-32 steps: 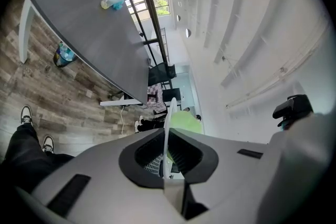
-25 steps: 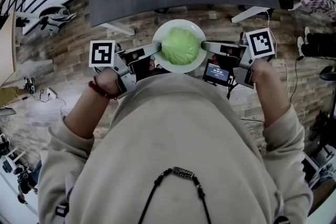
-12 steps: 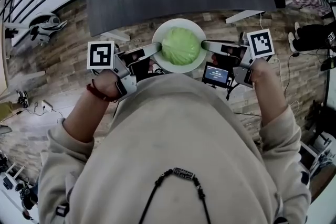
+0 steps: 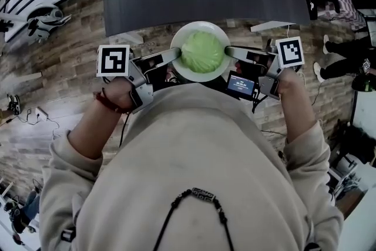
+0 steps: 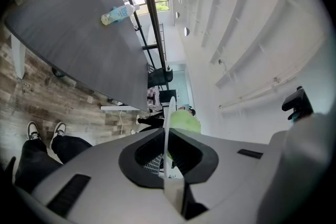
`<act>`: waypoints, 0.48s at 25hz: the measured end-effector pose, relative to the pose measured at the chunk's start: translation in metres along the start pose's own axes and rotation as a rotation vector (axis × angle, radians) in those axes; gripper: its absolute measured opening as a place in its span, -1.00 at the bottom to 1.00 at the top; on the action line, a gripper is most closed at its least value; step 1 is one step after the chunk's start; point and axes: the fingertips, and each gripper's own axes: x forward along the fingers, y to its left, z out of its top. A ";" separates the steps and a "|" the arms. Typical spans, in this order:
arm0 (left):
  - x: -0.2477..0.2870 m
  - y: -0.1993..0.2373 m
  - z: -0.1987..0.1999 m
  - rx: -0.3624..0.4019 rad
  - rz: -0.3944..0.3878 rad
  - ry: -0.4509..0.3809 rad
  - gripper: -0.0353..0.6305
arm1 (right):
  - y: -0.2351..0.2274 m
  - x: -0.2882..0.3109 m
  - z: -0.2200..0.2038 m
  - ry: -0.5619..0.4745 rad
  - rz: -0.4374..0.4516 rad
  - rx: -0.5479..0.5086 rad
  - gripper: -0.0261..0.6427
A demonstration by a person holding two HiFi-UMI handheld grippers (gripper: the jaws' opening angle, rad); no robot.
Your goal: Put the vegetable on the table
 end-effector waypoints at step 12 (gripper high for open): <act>-0.023 0.005 0.036 0.018 0.025 -0.168 -0.83 | -0.002 0.034 0.043 0.135 0.024 -0.059 -0.85</act>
